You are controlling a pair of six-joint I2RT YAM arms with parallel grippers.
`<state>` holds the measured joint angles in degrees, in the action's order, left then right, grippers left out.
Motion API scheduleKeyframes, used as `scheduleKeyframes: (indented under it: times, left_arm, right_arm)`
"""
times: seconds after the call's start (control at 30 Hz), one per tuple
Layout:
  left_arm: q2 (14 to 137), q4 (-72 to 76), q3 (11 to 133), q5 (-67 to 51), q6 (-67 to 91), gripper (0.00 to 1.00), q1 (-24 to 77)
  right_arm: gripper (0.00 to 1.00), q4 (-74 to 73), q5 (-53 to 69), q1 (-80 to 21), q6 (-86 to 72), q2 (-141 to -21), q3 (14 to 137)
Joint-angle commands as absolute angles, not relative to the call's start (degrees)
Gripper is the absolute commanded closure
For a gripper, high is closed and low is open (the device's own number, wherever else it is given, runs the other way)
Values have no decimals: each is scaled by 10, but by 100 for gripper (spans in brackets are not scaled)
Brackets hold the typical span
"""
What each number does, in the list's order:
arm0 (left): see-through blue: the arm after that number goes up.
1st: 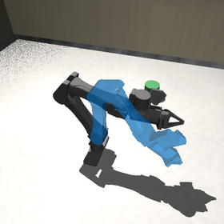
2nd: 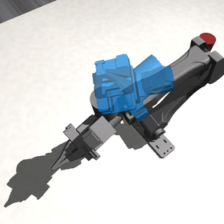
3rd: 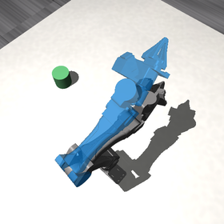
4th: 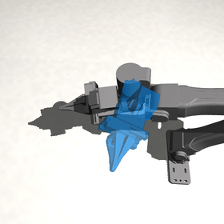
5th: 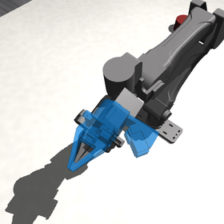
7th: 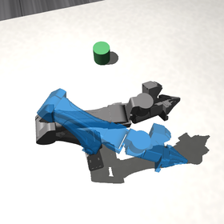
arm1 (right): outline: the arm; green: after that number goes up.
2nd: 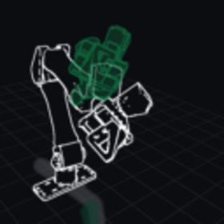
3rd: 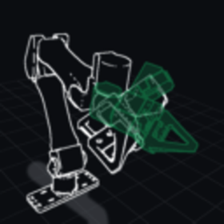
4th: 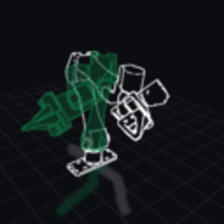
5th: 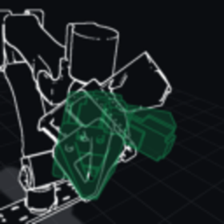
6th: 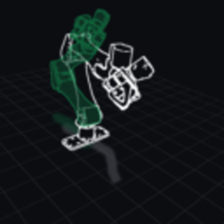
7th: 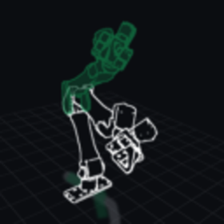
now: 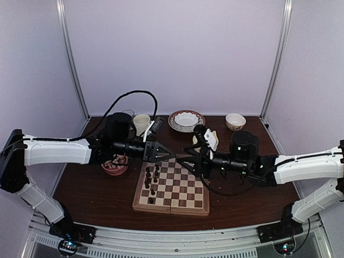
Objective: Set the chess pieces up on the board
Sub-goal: Pass from the left arm to the right
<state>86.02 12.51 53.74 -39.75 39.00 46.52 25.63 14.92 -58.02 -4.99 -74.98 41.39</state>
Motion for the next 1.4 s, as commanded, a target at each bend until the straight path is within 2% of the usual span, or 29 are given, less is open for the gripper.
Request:
scheduleKeyframes:
  times: [0.0,0.23,0.7,1.07,1.13,1.27,1.37]
  left_arm:
    - [835,222,520,-439,431,86,461]
    - [840,273,511,-465,457,86,461]
    - [844,315,503,-482,472,86,461]
    - [845,316,503,-483,472,86,461]
    - [845,316,502,-482,472,86,461]
    - [846,316,502,-481,472,86,461]
    - [847,316,503,-482,472,86,461]
  right_arm:
    - [46,314,170,-571,-92,-726,391]
    - [54,347,196,-561,-139,-738,388]
    - [55,406,269,-538,-221,-774,394]
    - [75,432,308,-537,-241,-796,401]
    - [75,436,308,-537,-242,-794,399]
    - [66,453,309,-537,-247,-788,390]
    - [71,453,314,-536,-251,-787,393]
